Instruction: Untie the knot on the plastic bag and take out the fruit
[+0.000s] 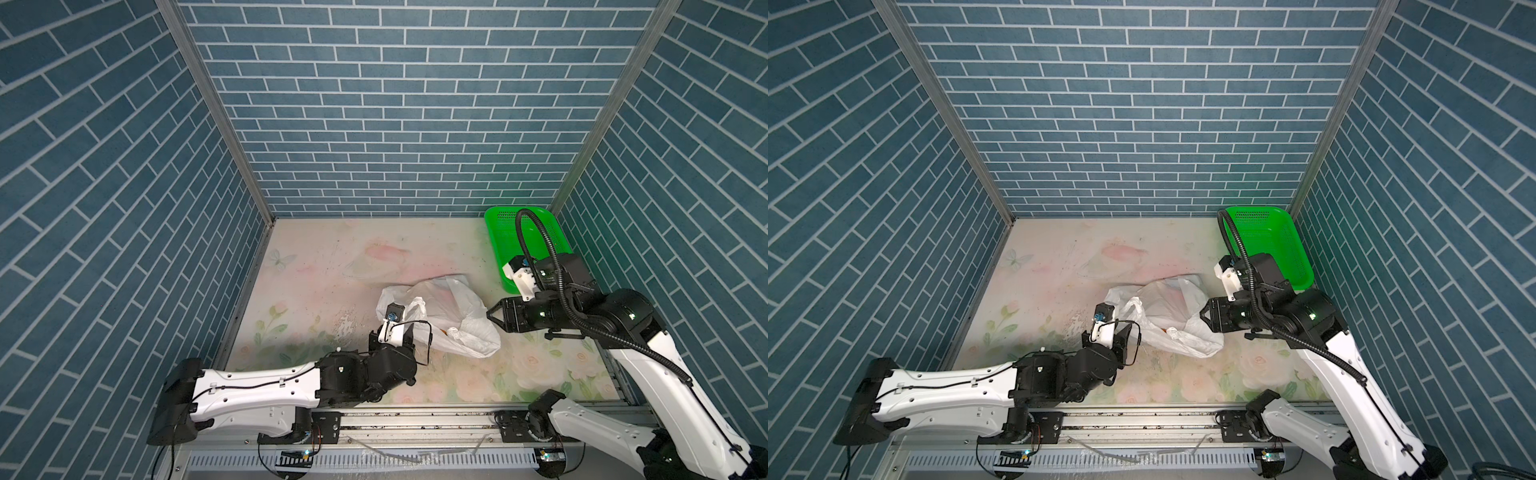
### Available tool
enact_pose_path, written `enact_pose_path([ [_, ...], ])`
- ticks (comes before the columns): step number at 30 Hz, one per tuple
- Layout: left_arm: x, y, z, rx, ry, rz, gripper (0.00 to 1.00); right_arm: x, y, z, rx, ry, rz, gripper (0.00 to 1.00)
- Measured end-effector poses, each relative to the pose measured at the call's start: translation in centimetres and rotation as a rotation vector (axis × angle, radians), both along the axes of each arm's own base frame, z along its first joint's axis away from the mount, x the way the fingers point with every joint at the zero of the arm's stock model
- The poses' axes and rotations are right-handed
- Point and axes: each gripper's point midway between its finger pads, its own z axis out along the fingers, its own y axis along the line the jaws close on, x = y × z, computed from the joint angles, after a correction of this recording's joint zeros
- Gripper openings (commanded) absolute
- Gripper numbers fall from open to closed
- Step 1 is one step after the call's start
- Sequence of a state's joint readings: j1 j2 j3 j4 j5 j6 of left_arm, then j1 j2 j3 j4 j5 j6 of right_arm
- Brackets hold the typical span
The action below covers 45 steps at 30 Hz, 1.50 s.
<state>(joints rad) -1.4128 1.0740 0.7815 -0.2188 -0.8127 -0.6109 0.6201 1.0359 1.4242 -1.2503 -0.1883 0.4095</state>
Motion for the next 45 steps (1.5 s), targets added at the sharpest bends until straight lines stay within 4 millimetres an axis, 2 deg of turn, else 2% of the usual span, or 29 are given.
enact_pose_path([
  [2, -0.1, -0.7, 0.9, -0.008, -0.008, -0.016, 0.68, 1.0, 0.7, -0.8, -0.033, 0.007, 0.033, 0.57],
  [7, -0.2, -2.6, 2.4, -0.039, -0.004, -0.038, 0.80, 4.1, 3.0, -2.6, -0.067, 0.005, 0.079, 0.58],
  [11, -0.1, -3.5, 2.8, -0.044, 0.014, -0.011, 0.83, 5.0, 3.6, -2.0, -0.044, -0.039, 0.084, 0.58],
  [14, 0.5, -3.3, 2.9, -0.045, 0.012, 0.052, 0.84, 5.1, 3.6, -1.7, -0.028, -0.063, 0.083, 0.58],
  [16, 0.9, -2.8, 2.7, -0.040, 0.009, 0.105, 0.80, 5.0, 3.6, -1.6, -0.023, -0.070, 0.082, 0.57],
  [18, 1.5, -2.4, 2.4, -0.036, 0.010, 0.153, 0.70, 5.0, 3.6, -1.7, -0.020, -0.075, 0.082, 0.58],
  [24, 3.3, -1.0, 1.4, -0.054, 0.032, 0.241, 0.16, 4.9, 4.0, -2.3, -0.004, -0.066, 0.095, 0.58],
  [26, 3.4, -0.6, 1.1, -0.061, 0.036, 0.247, 0.03, 4.9, 4.4, -2.3, 0.012, -0.065, 0.106, 0.60],
  [27, 3.3, -0.4, 0.9, -0.065, 0.039, 0.244, 0.00, 4.9, 4.6, -2.3, 0.023, -0.064, 0.115, 0.60],
  [33, 2.2, 0.5, 0.2, -0.132, 0.053, 0.150, 0.00, 5.1, 6.9, -3.4, 0.082, -0.045, 0.208, 0.62],
  [37, 1.0, -0.5, 0.1, -0.167, 0.060, 0.038, 0.00, 4.8, 8.2, -5.1, 0.077, -0.037, 0.282, 0.69],
  [42, -1.0, -1.9, 0.3, -0.194, 0.062, -0.076, 0.00, 3.4, 10.1, -7.1, 0.040, -0.062, 0.414, 0.80],
  [45, -1.7, -1.8, 0.5, -0.205, 0.057, -0.103, 0.00, 2.2, 11.0, -9.1, -0.006, -0.075, 0.487, 0.83],
])
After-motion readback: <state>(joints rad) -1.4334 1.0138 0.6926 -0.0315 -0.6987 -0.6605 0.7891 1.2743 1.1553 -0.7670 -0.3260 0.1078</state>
